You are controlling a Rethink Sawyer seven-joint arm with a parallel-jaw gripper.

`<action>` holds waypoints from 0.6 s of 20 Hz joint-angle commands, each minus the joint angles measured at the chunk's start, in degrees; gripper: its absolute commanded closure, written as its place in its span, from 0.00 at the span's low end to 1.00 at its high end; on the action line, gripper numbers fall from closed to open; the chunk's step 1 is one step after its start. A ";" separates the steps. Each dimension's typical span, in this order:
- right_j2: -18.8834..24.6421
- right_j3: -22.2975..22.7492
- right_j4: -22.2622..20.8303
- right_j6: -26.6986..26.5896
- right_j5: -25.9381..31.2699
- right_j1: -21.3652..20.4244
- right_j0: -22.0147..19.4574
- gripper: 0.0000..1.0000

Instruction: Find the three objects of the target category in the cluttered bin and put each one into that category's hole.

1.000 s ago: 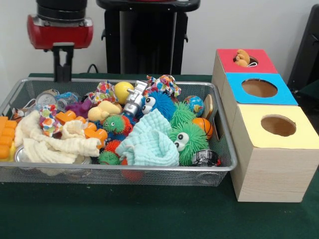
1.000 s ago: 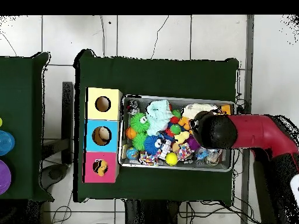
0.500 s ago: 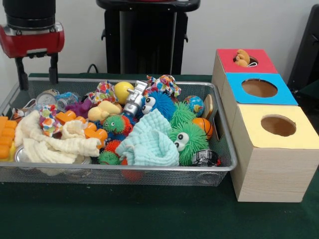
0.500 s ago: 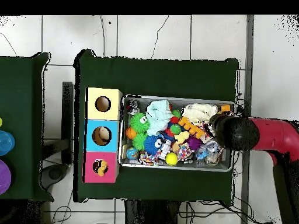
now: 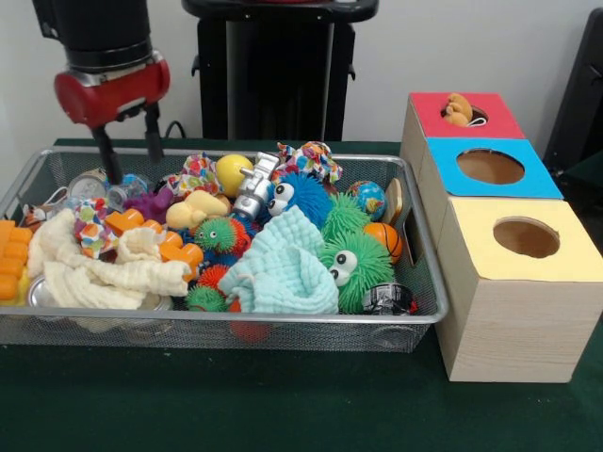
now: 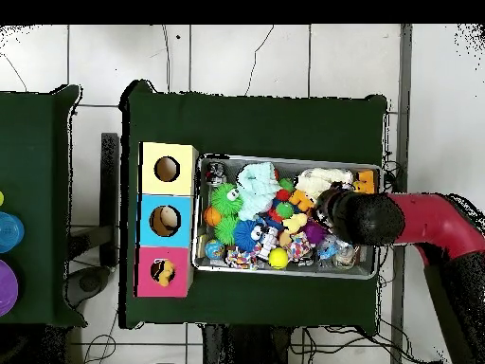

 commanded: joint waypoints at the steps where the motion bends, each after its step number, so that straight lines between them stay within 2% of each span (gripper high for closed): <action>1: 5.50 6.42 -1.14 -14.97 6.05 -0.25 1.91 0.00; 4: 8.21 8.05 -0.82 -16.64 4.37 -0.79 0.85 0.00; 5: 11.27 8.51 0.61 -17.85 3.40 -0.05 -0.38 0.00; 7: 13.13 9.12 0.40 -18.87 3.41 -1.45 -0.42 0.00; 10: 13.00 8.35 0.04 -16.68 5.01 -1.88 0.06 0.00; 12: 13.14 7.30 -1.13 -18.85 6.60 -1.13 0.15 0.00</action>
